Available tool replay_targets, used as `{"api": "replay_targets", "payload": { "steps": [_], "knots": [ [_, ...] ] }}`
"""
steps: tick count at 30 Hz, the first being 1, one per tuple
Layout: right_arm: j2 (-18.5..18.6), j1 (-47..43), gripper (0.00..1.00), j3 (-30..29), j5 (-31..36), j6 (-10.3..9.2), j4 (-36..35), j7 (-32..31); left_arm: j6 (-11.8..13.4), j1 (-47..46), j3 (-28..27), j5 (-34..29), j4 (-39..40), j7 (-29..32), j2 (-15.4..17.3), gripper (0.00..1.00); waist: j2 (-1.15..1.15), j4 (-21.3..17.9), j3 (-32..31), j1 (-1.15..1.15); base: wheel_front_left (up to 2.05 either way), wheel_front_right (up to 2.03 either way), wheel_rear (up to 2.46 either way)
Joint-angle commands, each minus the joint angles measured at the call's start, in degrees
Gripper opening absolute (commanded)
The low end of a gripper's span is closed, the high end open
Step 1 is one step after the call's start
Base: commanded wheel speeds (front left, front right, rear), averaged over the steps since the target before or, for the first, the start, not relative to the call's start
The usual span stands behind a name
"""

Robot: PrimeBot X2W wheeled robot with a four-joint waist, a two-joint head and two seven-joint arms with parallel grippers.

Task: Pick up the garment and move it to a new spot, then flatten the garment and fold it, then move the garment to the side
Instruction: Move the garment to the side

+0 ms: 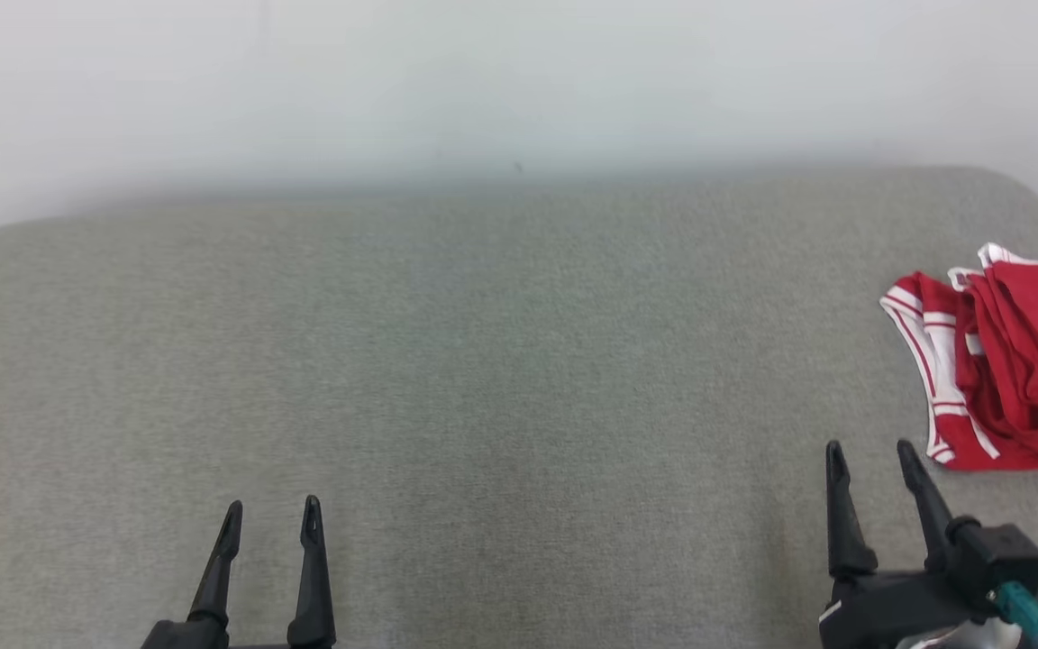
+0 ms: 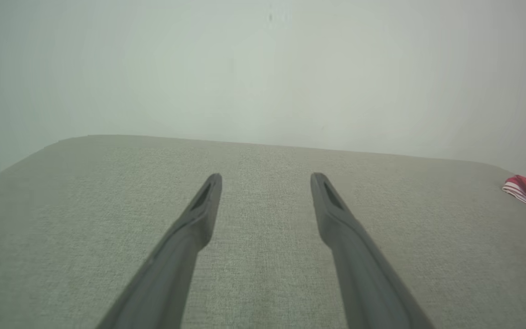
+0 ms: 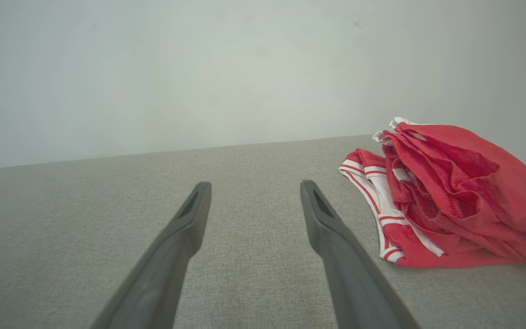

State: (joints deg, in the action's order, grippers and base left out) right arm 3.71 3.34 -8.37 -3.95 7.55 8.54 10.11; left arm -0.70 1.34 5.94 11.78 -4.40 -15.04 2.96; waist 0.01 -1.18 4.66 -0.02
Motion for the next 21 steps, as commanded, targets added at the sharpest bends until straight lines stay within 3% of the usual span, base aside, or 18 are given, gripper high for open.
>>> {"api": "replay_targets", "payload": {
  "steps": [1, 14, 21],
  "knots": [
    [-0.6, -1.5, 1.0, -0.1, -0.2, -0.17, 0.6, 1.1, 0.3, 1.1, -0.2, -1.1, 0.1, -0.1, -0.1, 1.0, -0.01, 2.6, -3.2, 0.02, 0.0, 0.0, 0.0],
    [-0.9, -3.7, 1.0, 4.9, -3.6, -0.17, 4.1, 4.1, 0.2, 5.2, -3.9, 1.4, -0.3, -0.1, -0.1, 1.0, -0.01, 0.5, -6.1, 0.02, 0.0, 0.0, 0.0],
    [-0.9, -4.6, 1.0, 3.9, -4.4, -0.17, 4.5, 4.5, 0.3, 5.8, -5.5, 2.0, -1.8, -0.1, -0.1, 1.0, -0.01, -0.5, -6.8, 0.02, 0.0, 0.0, 0.0]
  ]
}}
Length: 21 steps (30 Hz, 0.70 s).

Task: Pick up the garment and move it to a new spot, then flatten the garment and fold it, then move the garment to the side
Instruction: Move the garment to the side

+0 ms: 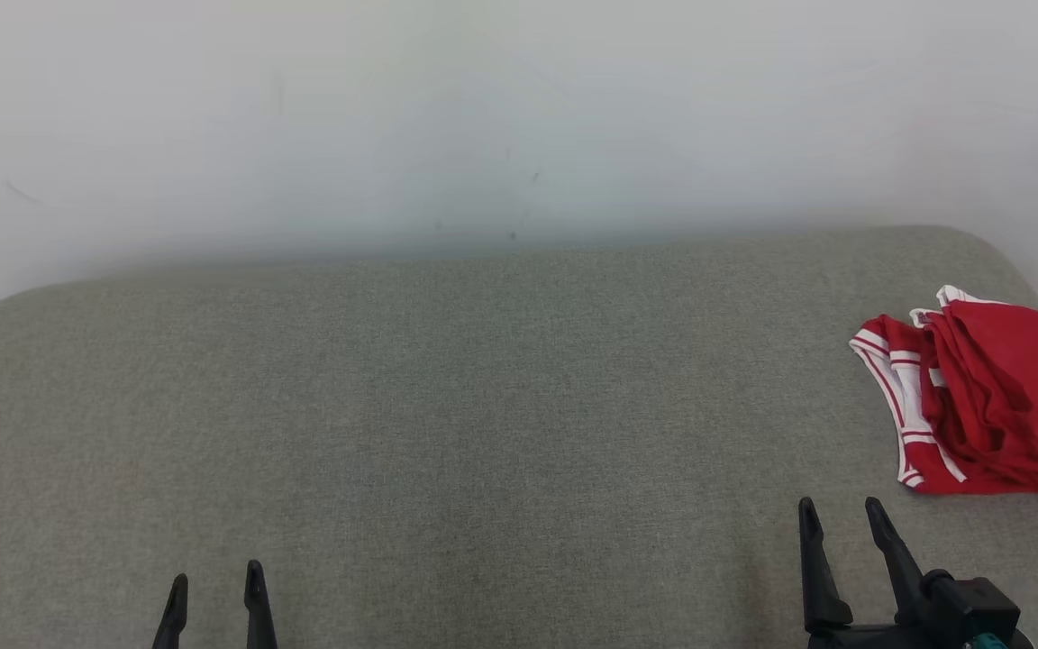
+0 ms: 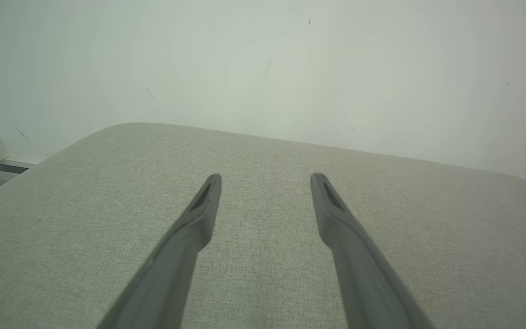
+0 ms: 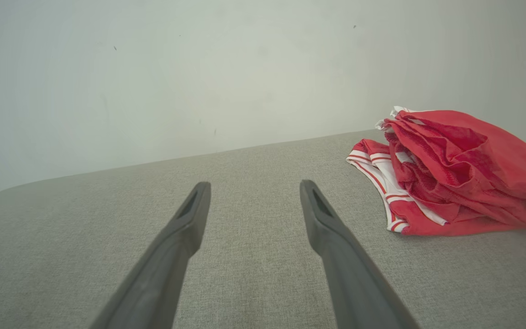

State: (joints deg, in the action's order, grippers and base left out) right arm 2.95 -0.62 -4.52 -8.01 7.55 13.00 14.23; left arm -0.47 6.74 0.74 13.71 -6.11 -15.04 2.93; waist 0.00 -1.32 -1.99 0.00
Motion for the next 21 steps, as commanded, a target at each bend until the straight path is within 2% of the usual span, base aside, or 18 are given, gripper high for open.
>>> {"api": "replay_targets", "payload": {
  "steps": [1, 21],
  "knots": [
    [-0.2, -0.7, 1.0, 0.1, -0.4, -0.17, 0.1, 0.4, 0.0, 0.5, -0.5, 0.0, -0.3, -0.1, -0.1, 1.0, 0.0, -0.5, -0.1, 0.0, 0.0, 0.0, 0.0],
    [-0.2, -1.3, 1.0, -0.6, -0.8, -0.17, 0.2, 0.9, -0.9, -0.2, -0.4, -0.5, -1.2, -0.1, -0.1, 1.0, 0.0, -0.3, 0.7, 0.0, 0.0, 0.0, 0.0]
  ]
}}
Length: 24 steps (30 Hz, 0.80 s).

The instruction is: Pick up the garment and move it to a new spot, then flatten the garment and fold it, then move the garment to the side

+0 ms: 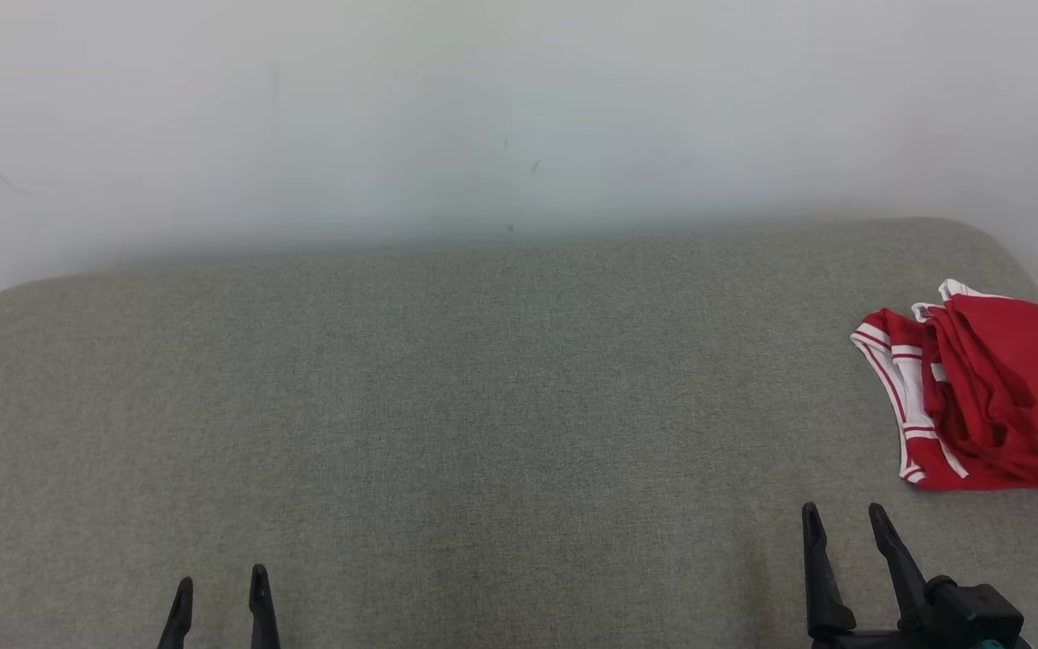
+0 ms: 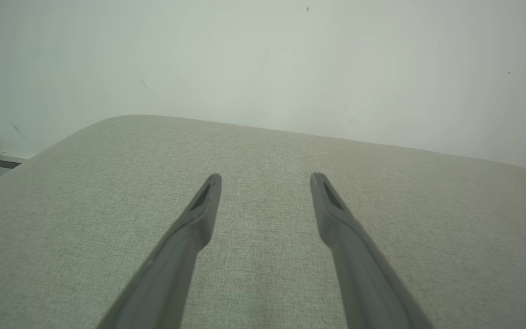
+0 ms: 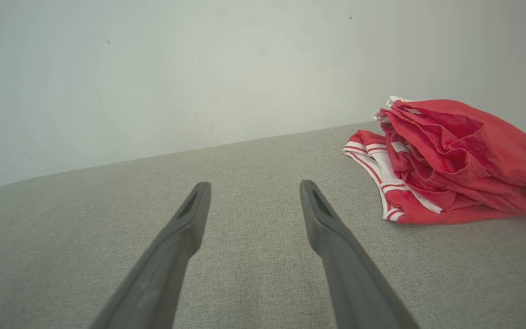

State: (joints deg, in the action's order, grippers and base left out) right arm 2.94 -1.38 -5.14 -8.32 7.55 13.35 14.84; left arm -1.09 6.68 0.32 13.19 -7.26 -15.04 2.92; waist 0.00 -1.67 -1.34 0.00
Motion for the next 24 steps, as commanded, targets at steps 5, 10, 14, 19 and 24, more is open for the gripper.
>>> {"api": "replay_targets", "payload": {
  "steps": [5, 10, 14, 19, 24],
  "knots": [
    [-0.2, -0.6, 1.0, 0.0, -0.4, -0.17, 0.0, 0.3, -0.2, -0.5, 0.1, -0.7, -0.3, -0.1, 0.0, 1.0, 0.0, 0.0, 0.2, 0.0, 0.0, 0.0, 0.0],
    [0.0, -0.4, 0.0, 0.1, -0.4, 0.0, 1.9, -0.3, -0.4, 0.2, 0.0, -0.2, -2.2, 0.2, -0.1, 0.0, 0.0, 0.0, 0.4, 0.01, 0.0, 0.0, 0.0],
    [-0.1, 0.3, 0.0, -0.3, -4.5, 0.0, 2.5, -1.8, -0.7, -0.6, -0.5, 3.8, -2.9, 1.4, -0.1, 0.0, 0.0, 0.1, 0.4, 0.01, 0.0, 0.0, 0.0],
    [-0.1, 0.8, 0.0, -0.3, -10.2, -0.01, 2.2, -3.1, -1.1, -1.5, -0.9, 9.2, -3.1, 2.8, -0.1, 0.0, 0.0, 0.1, 0.4, 0.01, 0.0, 0.0, 0.0],
    [-0.1, 1.1, 0.0, -0.2, -15.6, -0.01, 1.9, -4.3, -1.5, -2.3, -1.3, 14.3, -3.3, 4.1, -0.1, 0.0, 0.0, 0.2, 0.5, 0.01, 0.0, 0.0, 0.0]
  ]
}}
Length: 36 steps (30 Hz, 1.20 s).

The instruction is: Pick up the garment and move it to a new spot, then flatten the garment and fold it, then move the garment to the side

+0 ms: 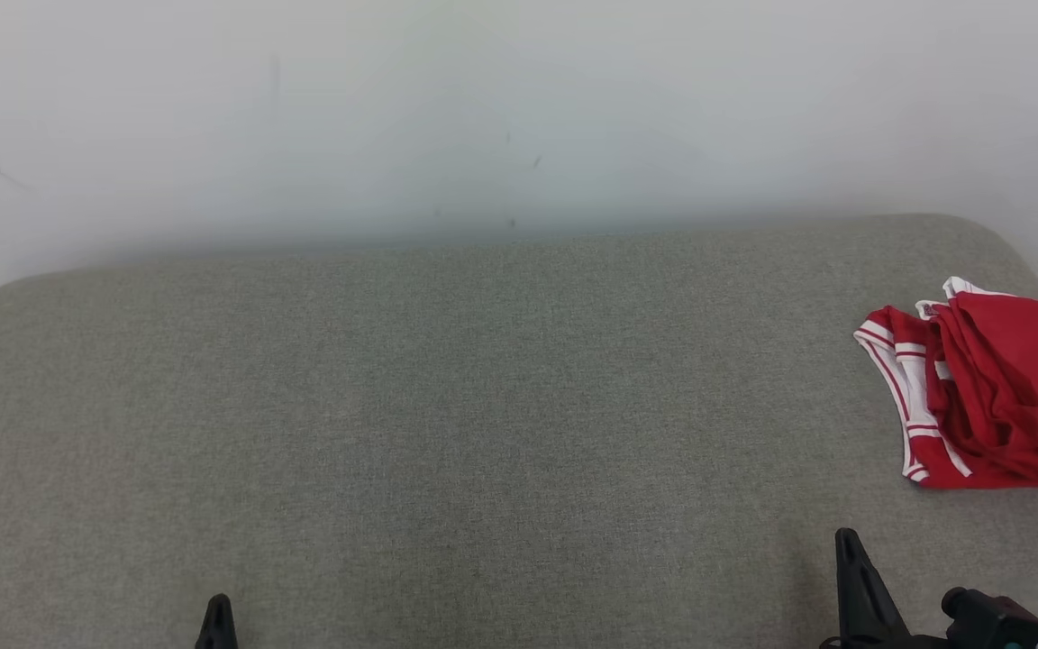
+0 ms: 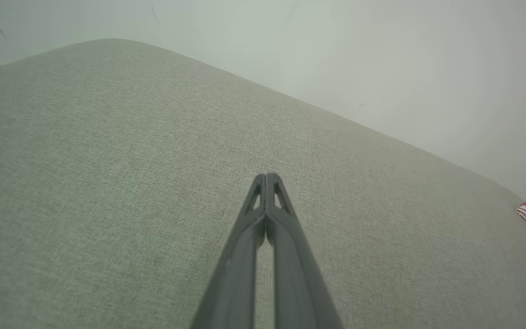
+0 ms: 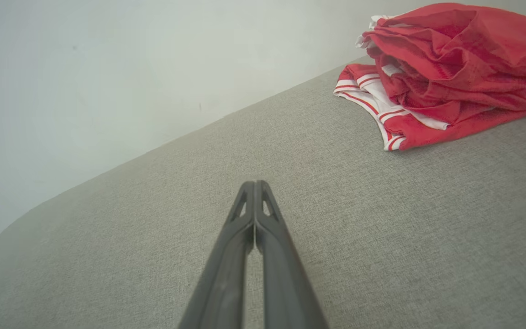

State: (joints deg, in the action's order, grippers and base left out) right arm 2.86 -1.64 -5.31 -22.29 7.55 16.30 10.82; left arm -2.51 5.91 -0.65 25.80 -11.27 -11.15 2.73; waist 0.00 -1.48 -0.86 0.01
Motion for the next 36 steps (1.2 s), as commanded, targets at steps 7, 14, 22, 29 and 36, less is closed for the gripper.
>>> {"api": "replay_targets", "payload": {
  "steps": [7, 14, 22, 29, 36],
  "knots": [
    [0.0, 1.9, 0.0, -0.1, -7.6, -0.02, -1.3, -1.7, -0.5, -2.4, -0.8, 7.3, 0.5, 1.7, 0.1, 0.0, 0.0, 0.1, 0.1, 0.0, 0.0, 0.0, 0.0],
    [0.0, 2.6, 0.0, -0.2, -14.0, -0.02, -1.4, -3.3, -1.0, -3.5, -1.3, 13.4, 0.2, 3.3, 0.1, 0.0, 0.0, 0.2, 0.1, 0.0, 0.0, 0.0, 0.0],
    [0.0, 3.3, 0.0, -0.3, -20.8, -0.03, -1.6, -4.9, -1.5, -4.6, -1.9, 19.9, -0.2, 5.1, 0.1, 0.0, 0.0, 0.3, 0.2, 0.0, 0.0, 0.0, 0.0],
    [0.0, 3.8, 0.0, -0.4, -26.3, -0.04, -1.7, -6.4, -1.9, -5.5, -2.3, 25.0, -0.4, 6.5, 0.1, 0.0, 0.0, 0.4, 0.3, -0.01, 0.0, 0.0, 0.0],
    [0.0, 4.4, 0.0, -0.5, -31.4, -0.05, -1.8, -7.7, -2.3, -6.3, -2.8, 29.9, -0.7, 7.8, 0.2, 0.0, 0.0, 0.5, 0.3, -0.01, 0.0, 0.0, 0.0]
  ]
}}
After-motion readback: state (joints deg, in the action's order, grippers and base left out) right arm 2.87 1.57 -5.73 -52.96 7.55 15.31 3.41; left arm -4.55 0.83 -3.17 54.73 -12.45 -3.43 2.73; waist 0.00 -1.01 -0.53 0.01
